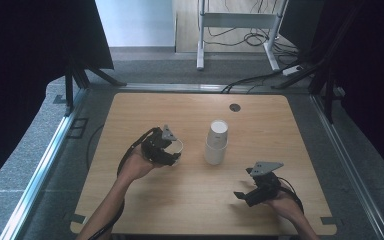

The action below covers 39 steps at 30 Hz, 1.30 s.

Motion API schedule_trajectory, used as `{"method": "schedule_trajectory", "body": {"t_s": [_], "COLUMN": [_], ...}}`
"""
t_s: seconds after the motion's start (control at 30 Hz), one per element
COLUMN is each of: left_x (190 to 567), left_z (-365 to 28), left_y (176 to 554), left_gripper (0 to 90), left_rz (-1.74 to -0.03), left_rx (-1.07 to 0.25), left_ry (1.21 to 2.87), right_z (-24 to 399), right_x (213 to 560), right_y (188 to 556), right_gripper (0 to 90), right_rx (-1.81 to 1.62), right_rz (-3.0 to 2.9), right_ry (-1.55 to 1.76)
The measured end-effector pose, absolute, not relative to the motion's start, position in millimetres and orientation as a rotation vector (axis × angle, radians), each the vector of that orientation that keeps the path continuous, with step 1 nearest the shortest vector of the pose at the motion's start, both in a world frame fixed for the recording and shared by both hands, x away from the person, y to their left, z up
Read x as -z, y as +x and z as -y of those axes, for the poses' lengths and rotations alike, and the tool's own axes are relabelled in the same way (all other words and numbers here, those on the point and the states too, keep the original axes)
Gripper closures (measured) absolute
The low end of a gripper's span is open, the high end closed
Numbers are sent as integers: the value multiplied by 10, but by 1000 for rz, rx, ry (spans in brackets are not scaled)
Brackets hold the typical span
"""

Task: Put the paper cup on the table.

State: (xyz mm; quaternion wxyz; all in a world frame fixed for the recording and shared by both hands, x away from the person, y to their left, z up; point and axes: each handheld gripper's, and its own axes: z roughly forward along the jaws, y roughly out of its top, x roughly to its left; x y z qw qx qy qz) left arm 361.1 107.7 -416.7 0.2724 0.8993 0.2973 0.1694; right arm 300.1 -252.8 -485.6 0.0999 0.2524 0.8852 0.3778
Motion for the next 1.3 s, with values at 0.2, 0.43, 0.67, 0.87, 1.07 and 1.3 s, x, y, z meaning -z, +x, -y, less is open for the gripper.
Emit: {"method": "schedule_trajectory", "body": {"t_s": [0.2, 0.43, 0.67, 0.87, 1.07, 1.3], "left_x": [4271, 4354, 4431, 4458, 4448, 4412], "left_z": [-1113, -1106, -1093, -1077, -1066, -1086], "left_y": [3727, 3785, 3806, 3818, 3814, 3787], "left_gripper": [324, 313, 282, 230, 136, 105], "left_rz": [-862, -899, -920, -932, -935, -939], "left_rx": [-468, -469, -448, -433, -432, -419], "left_ry": [2427, 2428, 2428, 2419, 2397, 2342], "right_z": [2535, 2530, 2516, 2508, 2512, 2513], "right_x": [4889, 4912, 4926, 4930, 4927, 4925], "right_y": [3007, 3007, 3001, 2999, 3000, 2999], "right_gripper": [16, 18, 27, 28, 28, 28], "right_rx": [-1094, -1075, -1065, -1059, -1055, -1057], "right_rz": [-2620, -2631, -2650, -2655, -2655, -2655], "right_ry": [756, 751, 741, 734, 730, 733]}}
